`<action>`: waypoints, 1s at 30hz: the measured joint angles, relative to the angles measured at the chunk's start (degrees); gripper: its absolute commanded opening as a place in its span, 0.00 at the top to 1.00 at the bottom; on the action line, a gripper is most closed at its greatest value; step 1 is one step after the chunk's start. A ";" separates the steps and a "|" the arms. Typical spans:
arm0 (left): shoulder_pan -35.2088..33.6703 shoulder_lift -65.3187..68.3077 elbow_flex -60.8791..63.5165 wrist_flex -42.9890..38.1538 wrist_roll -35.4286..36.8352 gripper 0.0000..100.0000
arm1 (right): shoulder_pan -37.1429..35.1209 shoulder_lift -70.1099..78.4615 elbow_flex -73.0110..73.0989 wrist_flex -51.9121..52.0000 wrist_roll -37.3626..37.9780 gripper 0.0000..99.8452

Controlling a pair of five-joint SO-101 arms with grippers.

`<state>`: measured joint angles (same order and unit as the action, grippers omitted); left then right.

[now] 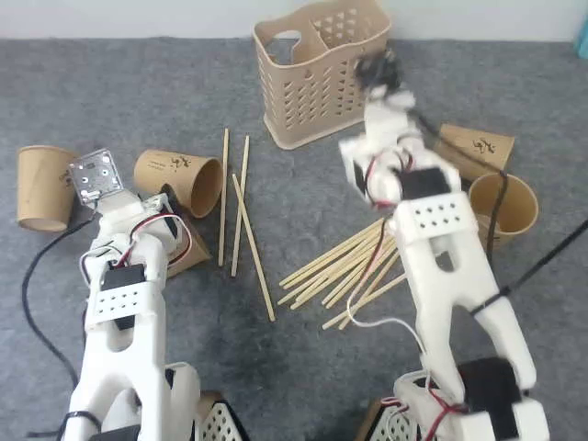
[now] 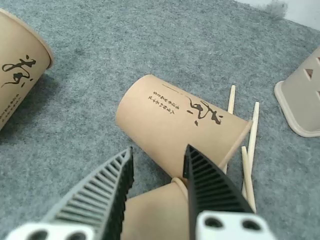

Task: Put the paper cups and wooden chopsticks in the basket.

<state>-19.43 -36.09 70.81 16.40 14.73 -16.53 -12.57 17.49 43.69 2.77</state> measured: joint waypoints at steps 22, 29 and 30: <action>0.00 0.00 0.00 0.00 0.00 0.84 | -3.60 63.91 -99.60 17.76 -5.98 0.85; 0.00 0.00 0.00 0.00 0.00 0.84 | -3.87 66.20 -106.11 18.90 -5.98 0.85; 0.00 0.00 0.00 0.00 0.00 0.84 | -3.78 66.46 -106.11 18.90 -5.98 0.85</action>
<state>-19.43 -36.09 70.81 16.40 14.73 -20.31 53.89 -88.62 62.59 -3.21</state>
